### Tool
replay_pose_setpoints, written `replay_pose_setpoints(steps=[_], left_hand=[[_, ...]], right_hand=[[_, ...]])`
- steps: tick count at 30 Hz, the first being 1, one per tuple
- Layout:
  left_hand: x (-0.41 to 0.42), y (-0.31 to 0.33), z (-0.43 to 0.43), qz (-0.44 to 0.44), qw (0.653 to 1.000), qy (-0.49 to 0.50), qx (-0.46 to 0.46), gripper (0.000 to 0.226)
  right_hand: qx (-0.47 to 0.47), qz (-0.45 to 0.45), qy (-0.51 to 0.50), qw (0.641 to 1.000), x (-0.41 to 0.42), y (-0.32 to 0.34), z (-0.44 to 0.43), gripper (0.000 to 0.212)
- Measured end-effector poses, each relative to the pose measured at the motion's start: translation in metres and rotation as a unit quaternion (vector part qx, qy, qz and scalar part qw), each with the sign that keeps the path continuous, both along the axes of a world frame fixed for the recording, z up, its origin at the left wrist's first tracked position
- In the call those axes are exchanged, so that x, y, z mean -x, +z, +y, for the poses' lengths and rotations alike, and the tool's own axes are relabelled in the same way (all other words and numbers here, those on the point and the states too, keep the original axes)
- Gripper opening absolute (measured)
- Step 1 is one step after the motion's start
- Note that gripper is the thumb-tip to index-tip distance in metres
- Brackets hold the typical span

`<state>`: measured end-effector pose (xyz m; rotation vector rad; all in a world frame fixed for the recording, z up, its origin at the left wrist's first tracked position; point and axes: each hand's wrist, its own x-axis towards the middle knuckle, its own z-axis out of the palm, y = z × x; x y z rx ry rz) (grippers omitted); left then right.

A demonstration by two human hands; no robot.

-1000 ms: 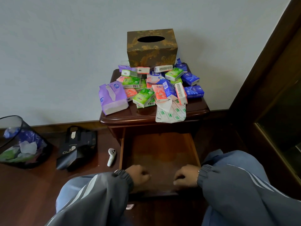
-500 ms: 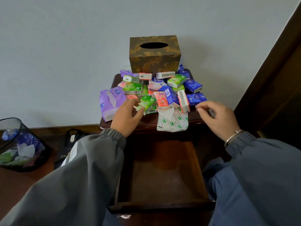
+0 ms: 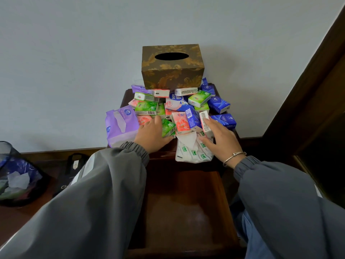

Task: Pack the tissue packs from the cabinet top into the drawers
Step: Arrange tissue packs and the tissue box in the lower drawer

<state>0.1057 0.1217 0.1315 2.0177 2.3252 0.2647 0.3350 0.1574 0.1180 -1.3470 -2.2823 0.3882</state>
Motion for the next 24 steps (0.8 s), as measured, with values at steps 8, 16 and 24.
replay_pose_setpoints(steps=[8,16,24], left_hand=[[0.003,0.002,0.004,0.037,0.998,-0.031,0.041,0.067],[-0.001,0.001,-0.012,-0.010,1.000,0.009,-0.010,0.056],[-0.017,-0.003,-0.029,0.171,0.978,0.119,-0.019,0.080]], right_hand=[[-0.013,0.070,-0.035,0.997,-0.002,-0.003,0.008,0.049],[-0.045,0.071,-0.088,0.993,0.011,-0.004,0.011,0.043],[-0.045,0.131,-0.117,0.984,0.010,-0.002,0.004,0.036]])
